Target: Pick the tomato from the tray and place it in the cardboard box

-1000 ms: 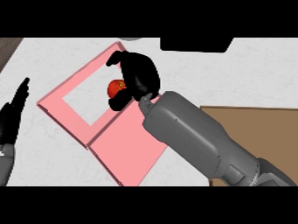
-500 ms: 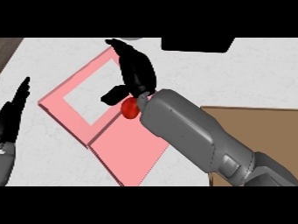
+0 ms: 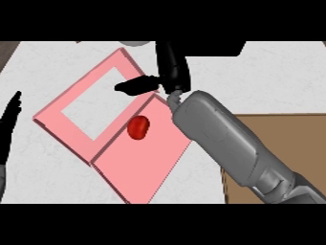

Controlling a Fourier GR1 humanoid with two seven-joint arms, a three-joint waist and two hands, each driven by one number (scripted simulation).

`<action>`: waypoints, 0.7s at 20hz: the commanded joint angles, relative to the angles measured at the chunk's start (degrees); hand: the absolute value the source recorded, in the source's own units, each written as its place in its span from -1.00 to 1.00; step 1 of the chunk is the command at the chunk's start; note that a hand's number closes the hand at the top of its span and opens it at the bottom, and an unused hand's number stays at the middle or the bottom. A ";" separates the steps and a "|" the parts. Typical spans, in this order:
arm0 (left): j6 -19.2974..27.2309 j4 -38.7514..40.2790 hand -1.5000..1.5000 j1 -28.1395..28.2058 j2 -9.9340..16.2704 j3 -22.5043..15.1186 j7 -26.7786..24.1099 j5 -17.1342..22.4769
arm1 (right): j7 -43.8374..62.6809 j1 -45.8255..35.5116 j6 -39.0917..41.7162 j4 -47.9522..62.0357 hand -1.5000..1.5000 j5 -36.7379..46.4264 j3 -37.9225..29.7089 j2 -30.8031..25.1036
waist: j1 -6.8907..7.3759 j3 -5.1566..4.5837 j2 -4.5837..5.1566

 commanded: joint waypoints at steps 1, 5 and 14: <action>0.75 0.61 0.00 0.56 -0.91 0.42 -0.50 -0.48 | -4.33 8.31 4.21 -8.56 -1.00 -2.89 -3.56 -5.32 | -1.18 0.03 -0.23; 1.97 -2.01 0.00 3.98 -1.96 0.40 -0.41 -1.44 | 0.18 11.53 6.65 -15.12 -1.00 -2.85 -7.01 -11.36 | -1.08 0.00 -0.35; 0.82 -4.15 0.00 3.93 -1.78 0.74 0.21 -1.73 | -6.39 28.47 21.77 -27.47 -1.00 -11.79 -19.03 -29.32 | -1.37 0.02 -0.23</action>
